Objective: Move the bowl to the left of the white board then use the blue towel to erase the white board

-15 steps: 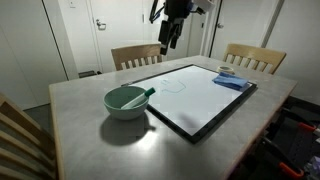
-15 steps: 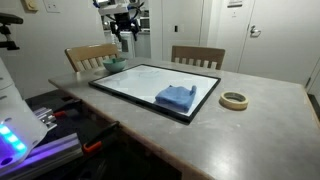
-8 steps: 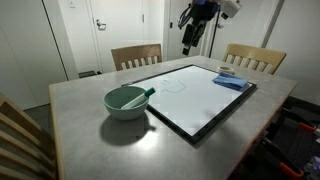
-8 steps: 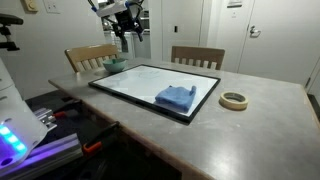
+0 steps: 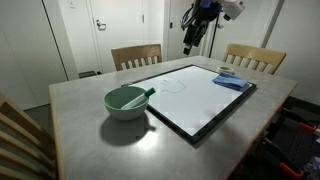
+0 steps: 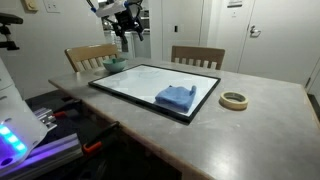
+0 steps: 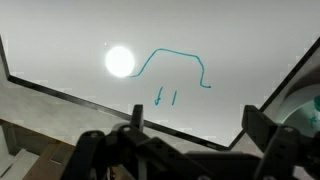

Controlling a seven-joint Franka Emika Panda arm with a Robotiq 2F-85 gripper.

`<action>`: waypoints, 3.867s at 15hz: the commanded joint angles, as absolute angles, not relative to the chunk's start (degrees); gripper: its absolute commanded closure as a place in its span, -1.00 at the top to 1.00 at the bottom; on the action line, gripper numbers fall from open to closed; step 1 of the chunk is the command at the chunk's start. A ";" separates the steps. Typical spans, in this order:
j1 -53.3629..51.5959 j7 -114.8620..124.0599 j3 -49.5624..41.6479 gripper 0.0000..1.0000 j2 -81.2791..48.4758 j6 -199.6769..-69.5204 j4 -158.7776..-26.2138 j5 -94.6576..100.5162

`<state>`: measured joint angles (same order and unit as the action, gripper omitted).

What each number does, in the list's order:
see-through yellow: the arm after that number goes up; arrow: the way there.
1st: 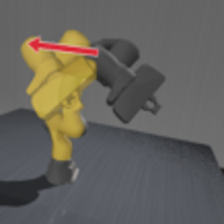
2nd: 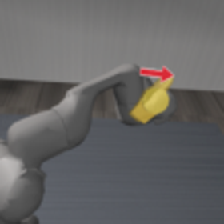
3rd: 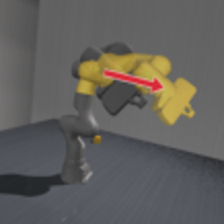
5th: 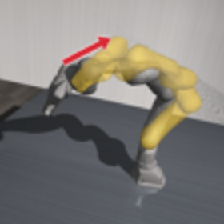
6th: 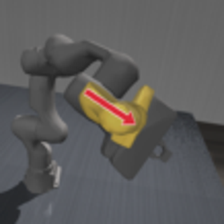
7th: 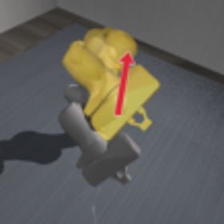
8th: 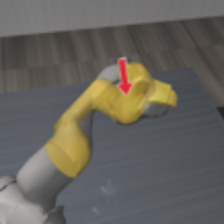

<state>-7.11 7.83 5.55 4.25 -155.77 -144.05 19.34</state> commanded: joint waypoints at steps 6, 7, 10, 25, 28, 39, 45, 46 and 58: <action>-1.80 9.52 3.38 1.00 2.75 -151.55 -143.44 24.61; -1.17 8.86 2.74 1.00 2.65 -150.49 -143.37 24.12; 0.70 6.44 0.42 1.00 2.12 -147.71 -143.32 22.30; 4.72 0.46 -8.23 1.00 -7.11 -148.51 -143.54 30.16; 5.78 -0.25 -9.96 1.00 -8.39 -150.54 -143.89 29.94; 15.69 -38.56 -2.68 1.00 -12.36 -155.86 -145.24 -1.74; 14.85 -38.36 -6.18 1.00 -11.91 -153.40 -144.69 3.43; 14.90 -38.26 -6.85 1.00 -12.05 -153.63 -144.67 4.50; 13.60 -31.67 -9.82 1.00 -14.34 -161.43 -142.98 12.03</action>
<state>14.43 -34.27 -8.60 -12.42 -159.58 -144.79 8.44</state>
